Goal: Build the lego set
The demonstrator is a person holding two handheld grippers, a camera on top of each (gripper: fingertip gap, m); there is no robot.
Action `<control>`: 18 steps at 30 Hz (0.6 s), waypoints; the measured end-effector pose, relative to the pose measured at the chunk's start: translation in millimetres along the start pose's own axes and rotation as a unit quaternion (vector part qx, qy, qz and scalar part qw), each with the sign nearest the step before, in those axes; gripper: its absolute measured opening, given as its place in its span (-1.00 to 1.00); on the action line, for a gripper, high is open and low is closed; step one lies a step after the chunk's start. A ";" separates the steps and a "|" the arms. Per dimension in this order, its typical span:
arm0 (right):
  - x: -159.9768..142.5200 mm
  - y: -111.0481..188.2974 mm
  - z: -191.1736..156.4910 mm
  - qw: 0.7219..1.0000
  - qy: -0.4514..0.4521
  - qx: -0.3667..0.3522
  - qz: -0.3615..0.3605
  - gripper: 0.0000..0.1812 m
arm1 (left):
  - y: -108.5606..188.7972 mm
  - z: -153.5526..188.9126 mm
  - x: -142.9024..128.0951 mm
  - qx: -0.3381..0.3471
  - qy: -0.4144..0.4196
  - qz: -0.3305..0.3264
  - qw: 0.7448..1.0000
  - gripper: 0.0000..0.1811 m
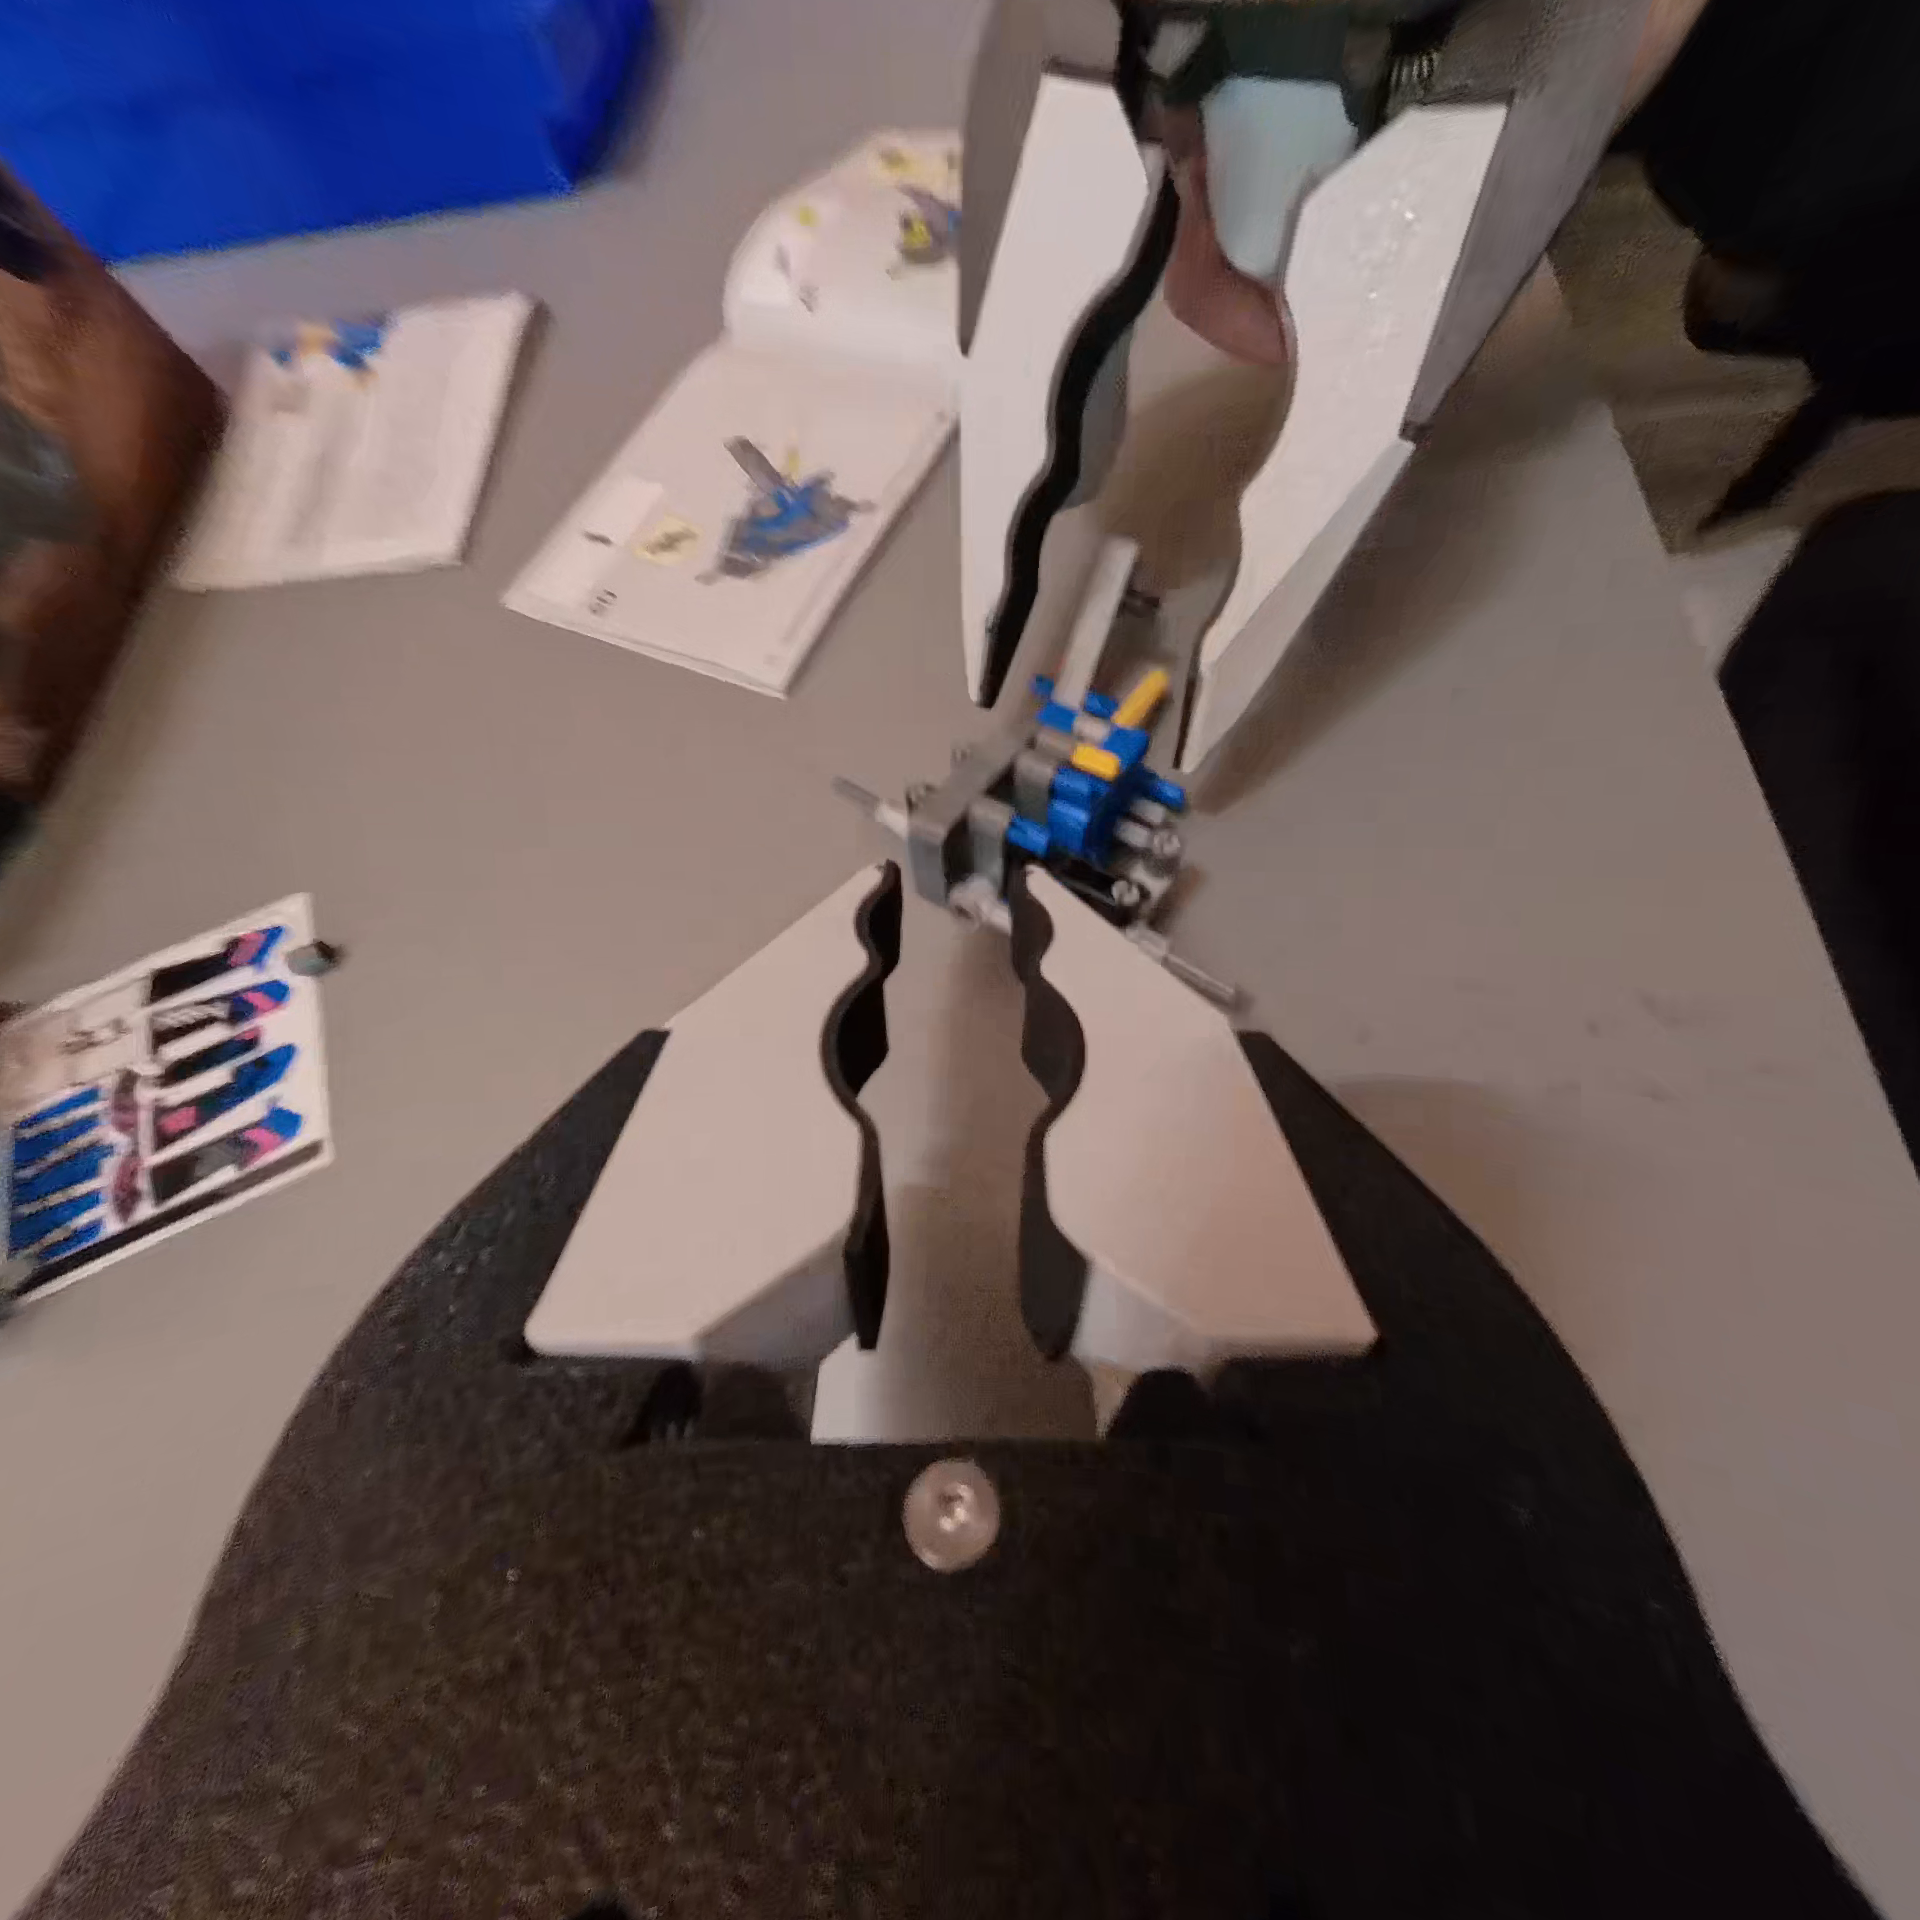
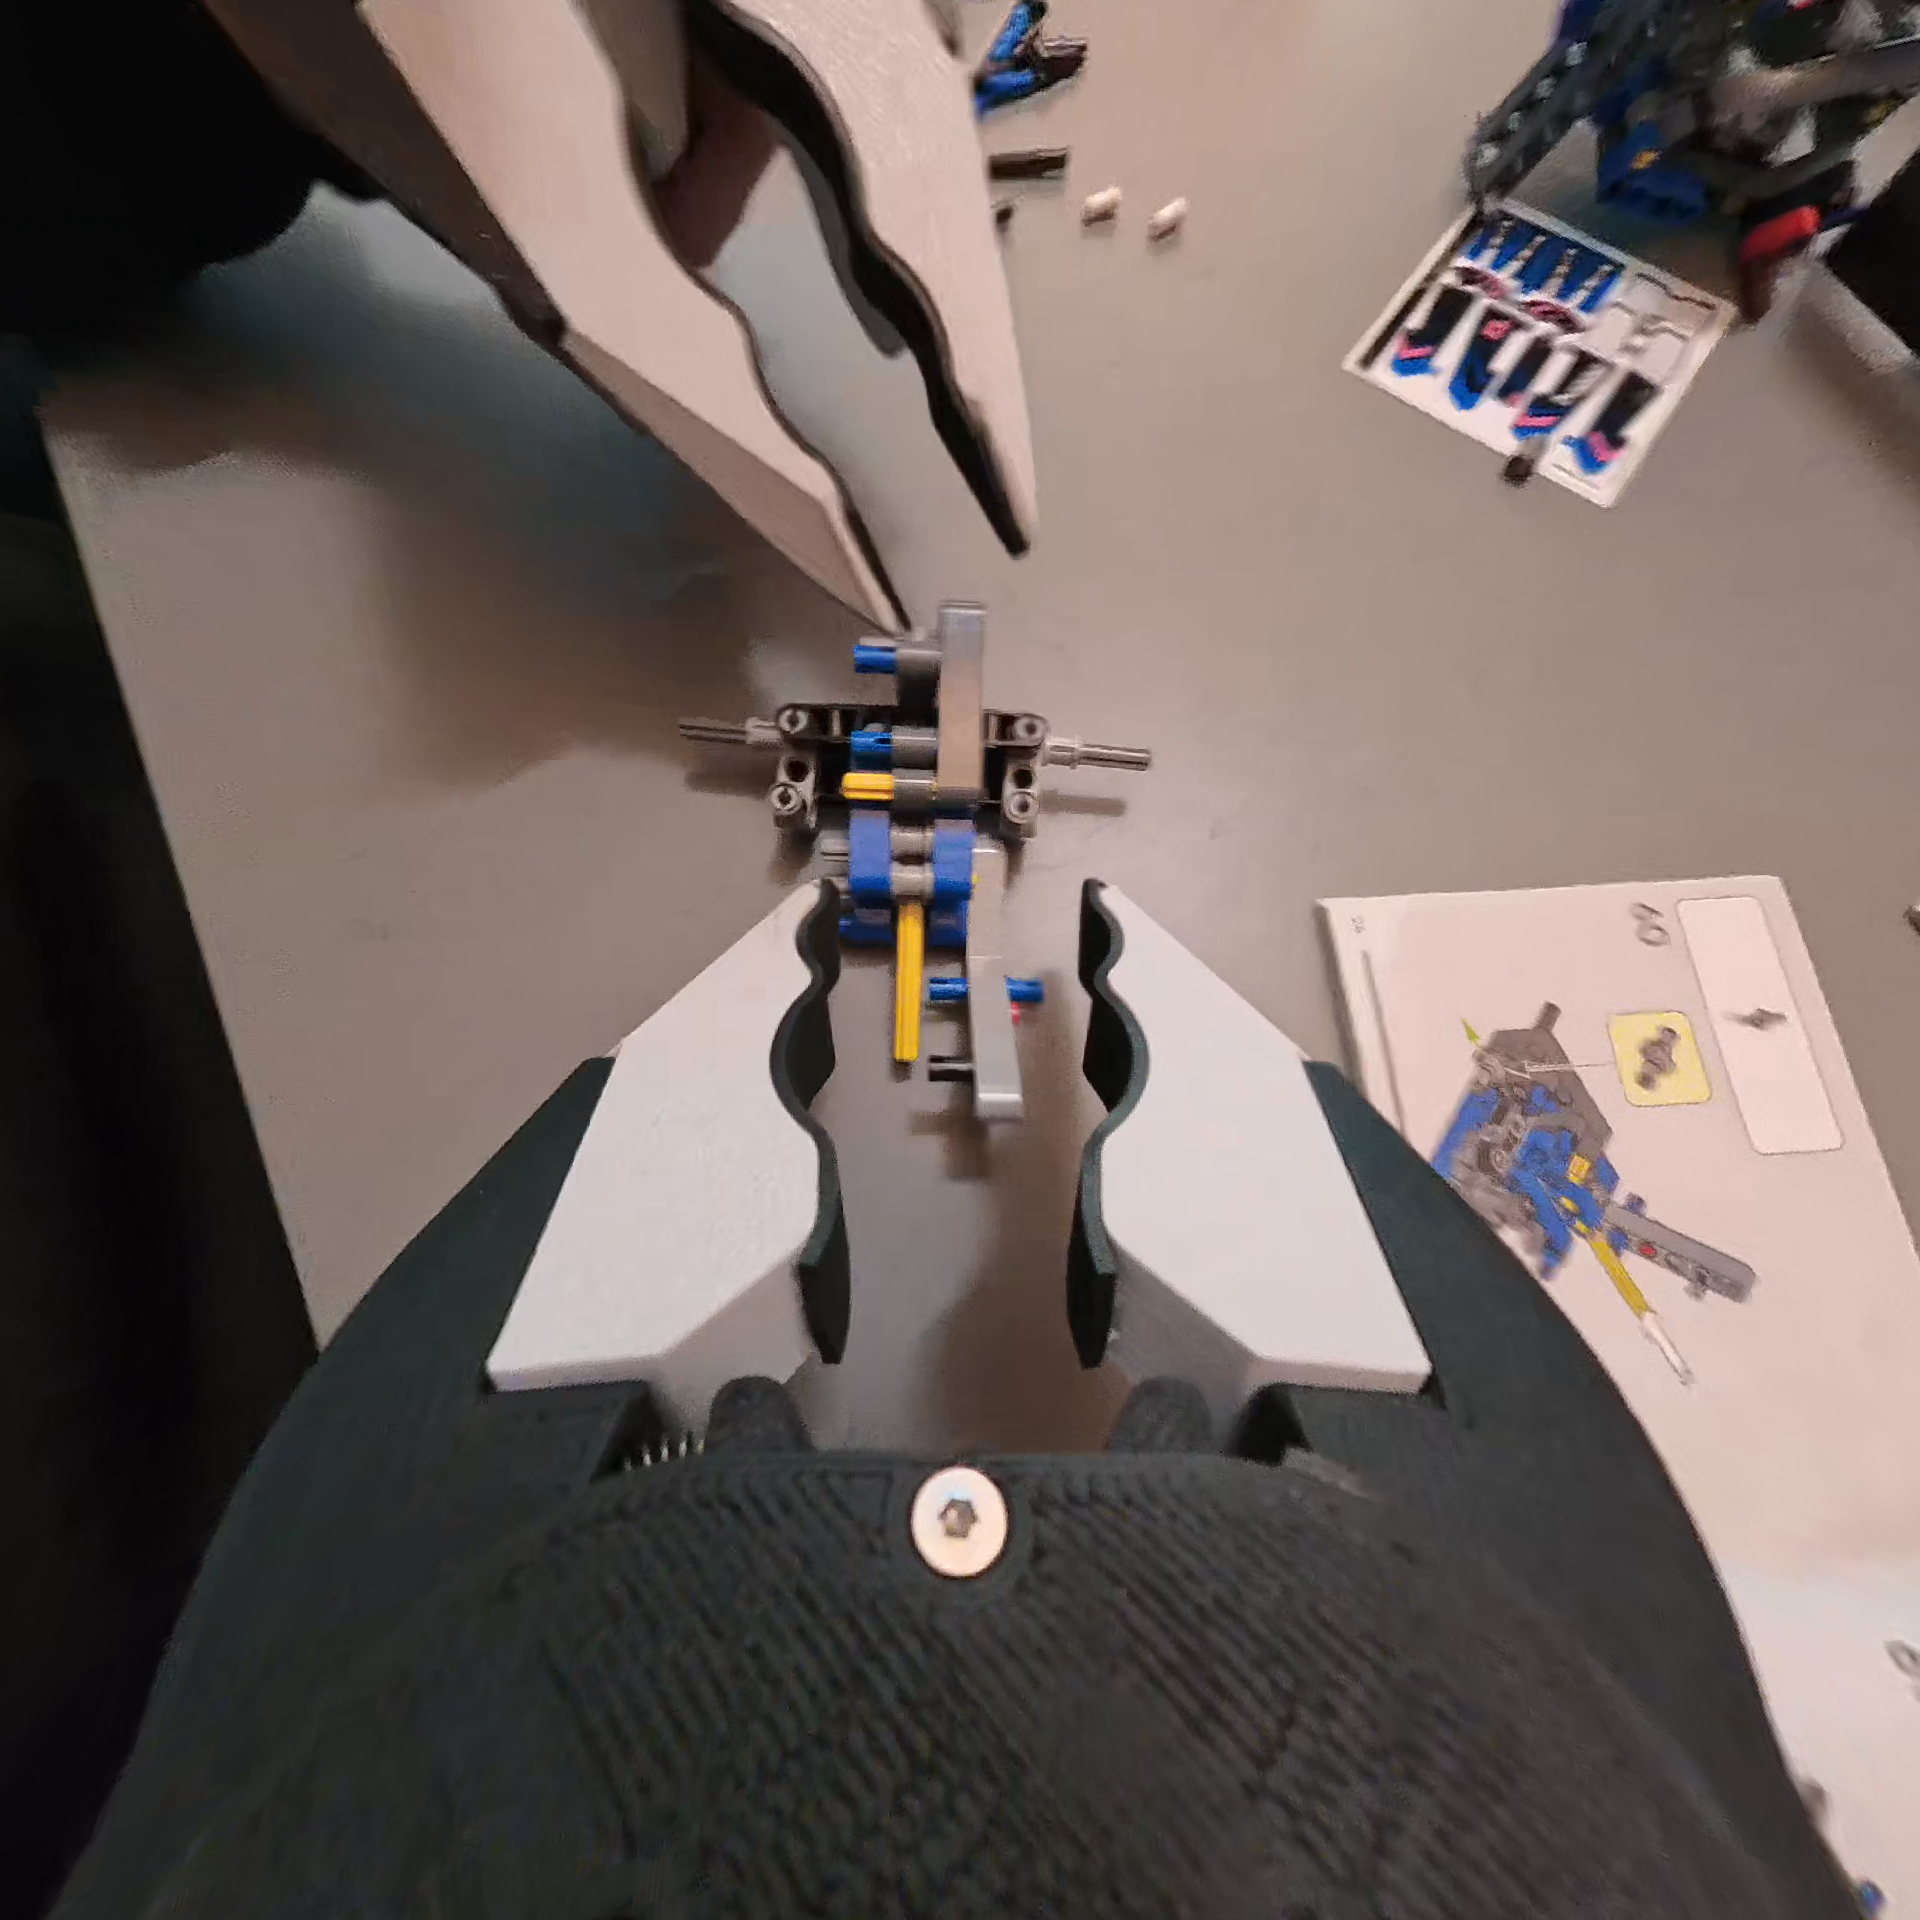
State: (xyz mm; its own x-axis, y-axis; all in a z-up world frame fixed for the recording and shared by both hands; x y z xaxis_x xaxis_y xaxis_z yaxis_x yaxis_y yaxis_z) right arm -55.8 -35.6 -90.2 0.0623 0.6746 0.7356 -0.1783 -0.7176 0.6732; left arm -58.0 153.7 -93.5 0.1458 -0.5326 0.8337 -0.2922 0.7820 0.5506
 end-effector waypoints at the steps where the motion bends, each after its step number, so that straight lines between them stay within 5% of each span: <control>1: -0.6 -4.2 -2.1 1.000 0.007 0.014 -0.003 -0.52 | -2.0 -0.9 -2.8 -0.004 0.001 -0.015 1.000 -0.84; 11: 15.0 -23.6 13.7 0.991 0.108 0.075 0.021 -0.73 | 13.0 3.1 -24.6 0.042 0.061 -0.007 0.997 -0.95; 18: 32.3 -19.4 44.7 0.980 0.089 0.119 0.132 -0.73 | 51.7 -7.2 -22.1 0.158 0.103 0.122 0.974 -0.92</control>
State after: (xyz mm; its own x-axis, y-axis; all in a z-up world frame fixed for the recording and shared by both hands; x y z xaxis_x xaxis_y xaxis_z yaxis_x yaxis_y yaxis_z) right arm -6.5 -7.7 -76.2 -0.1305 0.4652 0.8755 0.0692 -0.8767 0.4761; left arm -69.5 208.2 -83.1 0.2126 -0.2417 0.9468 -0.6138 0.7209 0.3219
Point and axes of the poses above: each gripper's, where its closed fingertips meet, y back along the fingers, x out of its top, z = x × y across the jaws, the point moved 10 cm from there along y, back along the fingers, and after that the axes turned 6 degrees about y, right-handed, at the moved point
